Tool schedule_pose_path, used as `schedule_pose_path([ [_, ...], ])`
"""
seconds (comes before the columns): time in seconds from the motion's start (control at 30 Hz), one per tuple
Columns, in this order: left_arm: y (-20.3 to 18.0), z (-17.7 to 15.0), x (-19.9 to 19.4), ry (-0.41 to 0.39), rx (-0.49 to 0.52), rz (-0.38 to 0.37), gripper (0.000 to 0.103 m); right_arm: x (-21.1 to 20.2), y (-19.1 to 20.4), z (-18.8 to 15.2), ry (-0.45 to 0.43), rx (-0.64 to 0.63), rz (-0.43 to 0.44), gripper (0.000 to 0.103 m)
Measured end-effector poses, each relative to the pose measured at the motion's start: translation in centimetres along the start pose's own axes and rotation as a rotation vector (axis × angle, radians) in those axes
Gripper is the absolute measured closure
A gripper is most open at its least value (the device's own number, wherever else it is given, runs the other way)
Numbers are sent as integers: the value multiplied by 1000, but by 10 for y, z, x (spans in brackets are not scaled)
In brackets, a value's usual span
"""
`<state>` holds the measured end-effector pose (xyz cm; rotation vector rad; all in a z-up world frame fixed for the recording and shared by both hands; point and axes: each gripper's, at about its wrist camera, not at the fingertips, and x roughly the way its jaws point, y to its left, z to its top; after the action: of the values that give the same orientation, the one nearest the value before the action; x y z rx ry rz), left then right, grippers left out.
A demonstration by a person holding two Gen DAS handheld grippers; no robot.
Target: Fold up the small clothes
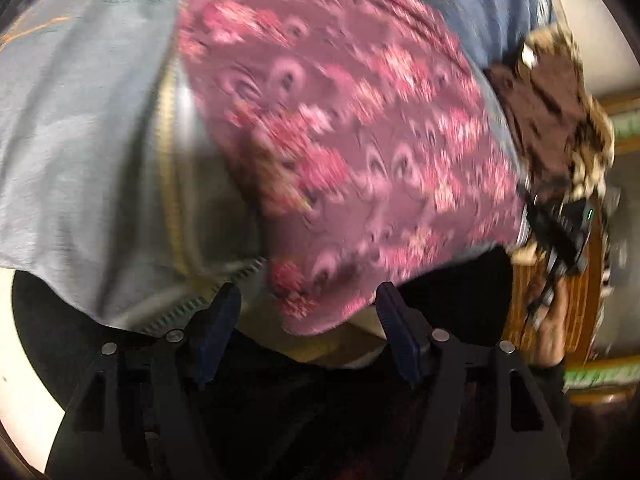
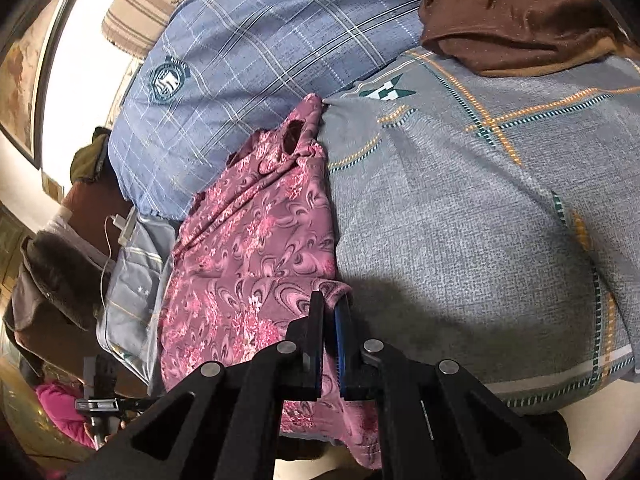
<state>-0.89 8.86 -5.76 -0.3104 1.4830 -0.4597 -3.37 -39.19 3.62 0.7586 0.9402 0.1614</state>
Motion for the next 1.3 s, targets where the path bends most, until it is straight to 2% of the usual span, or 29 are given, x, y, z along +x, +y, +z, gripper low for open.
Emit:
schedule_pose_path([
  [0.13, 0, -6, 20, 81, -16, -18, 33, 2, -2, 1, 4, 12, 9, 98],
  [0.23, -1, -4, 28, 85, -27, 3, 33, 3, -4, 1, 10, 17, 10, 97],
  [0.33, 0, 1, 38, 76, -87, -47, 34, 5, -3, 1, 15, 16, 10, 97],
  [0.37, 3, 2, 38, 69, -96, -53, 43, 4, -2, 1, 17, 14, 13, 96],
  [0.4, 4, 3, 38, 55, -109, -58, 73, 4, -1, 1, 19, 10, 14, 96],
  [0.43, 5, 4, 37, 50, -115, -74, 82, 3, 0, 1, 21, 3, 12, 95],
  [0.5, 5, 5, 32, 32, -124, -86, 88, 2, 2, 0, 34, -11, 10, 94],
  [0.6, -2, 3, 21, -11, -84, -46, 90, 4, 3, -2, 75, -29, 1, 93],
  [0.77, -11, 4, 1, -69, -65, -62, 90, 12, 6, -12, 152, -61, -18, 93],
  [0.8, -13, 4, -4, -78, -64, -68, 90, 13, 7, -14, 156, -73, -33, 98],
  [0.93, -18, -1, -21, -122, -49, -83, 90, -3, 31, -24, 118, -175, -22, 99],
  [1.03, -18, -2, -39, -167, -27, -82, 90, -16, 39, -26, 103, -173, 40, 99],
  [1.07, -17, -1, -41, -176, -21, -70, 90, -16, 40, -27, 103, -187, 26, 99],
  [1.2, -16, 10, -22, -128, -47, -73, 90, 6, 33, -37, 178, -188, -42, 93],
  [1.27, -15, 8, -14, -107, -42, -69, 90, 20, 28, -45, 246, -166, -44, 90],
  [1.3, -14, 7, -12, -102, -32, -60, 89, 23, 27, -48, 263, -162, -44, 85],
])
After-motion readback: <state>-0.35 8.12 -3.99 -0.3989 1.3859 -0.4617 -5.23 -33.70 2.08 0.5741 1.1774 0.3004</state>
